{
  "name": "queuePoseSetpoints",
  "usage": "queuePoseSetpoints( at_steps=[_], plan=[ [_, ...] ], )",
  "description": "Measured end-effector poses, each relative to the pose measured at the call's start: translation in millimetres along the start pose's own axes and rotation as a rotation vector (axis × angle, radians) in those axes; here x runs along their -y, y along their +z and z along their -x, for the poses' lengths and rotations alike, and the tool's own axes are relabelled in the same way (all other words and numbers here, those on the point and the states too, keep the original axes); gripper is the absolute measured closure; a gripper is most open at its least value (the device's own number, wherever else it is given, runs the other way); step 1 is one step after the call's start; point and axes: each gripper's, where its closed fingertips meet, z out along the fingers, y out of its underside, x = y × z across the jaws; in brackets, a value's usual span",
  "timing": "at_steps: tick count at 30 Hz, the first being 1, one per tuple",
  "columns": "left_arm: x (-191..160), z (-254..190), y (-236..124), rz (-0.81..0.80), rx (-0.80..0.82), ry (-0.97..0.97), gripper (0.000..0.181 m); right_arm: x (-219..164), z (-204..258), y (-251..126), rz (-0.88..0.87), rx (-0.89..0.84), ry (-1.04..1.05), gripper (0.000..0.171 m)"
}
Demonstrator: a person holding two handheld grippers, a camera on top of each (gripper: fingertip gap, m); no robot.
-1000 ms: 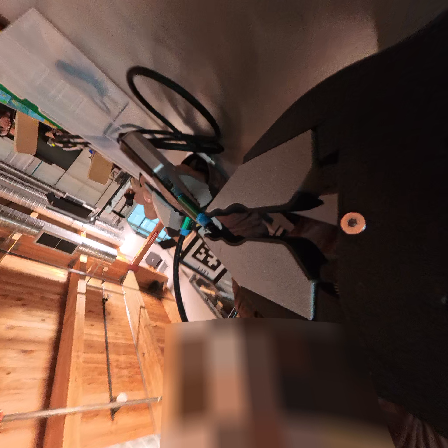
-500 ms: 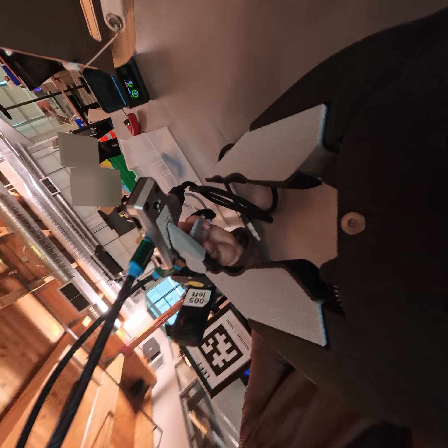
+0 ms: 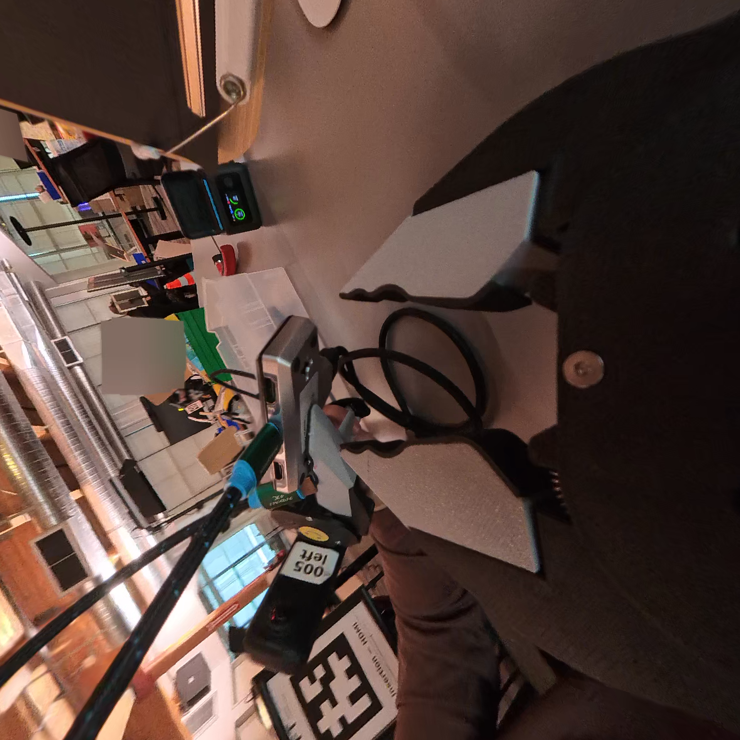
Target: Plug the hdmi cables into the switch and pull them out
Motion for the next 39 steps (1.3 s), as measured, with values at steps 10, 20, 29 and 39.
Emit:
queuePoseSetpoints(
  at_steps=[10,20,29,39],
  plan=[
    [-6,-9,1,0.012,-0.02,0.043,0.162,-10,-2,9,0.124,-0.059,-0.174,0.101],
    [-8,-10,1,0.014,-0.01,0.056,0.162,-7,-6,7,0.1,-0.116,-0.218,0.1],
    [-5,-9,-2,-0.012,-0.033,0.004,0.162,-2,-9,3,0.08,-0.146,-0.245,0.099],
    [15,-14,-16,-0.122,-0.277,-0.312,0.163,4,26,8,0.051,0.042,-0.245,0.098]
  ],
)
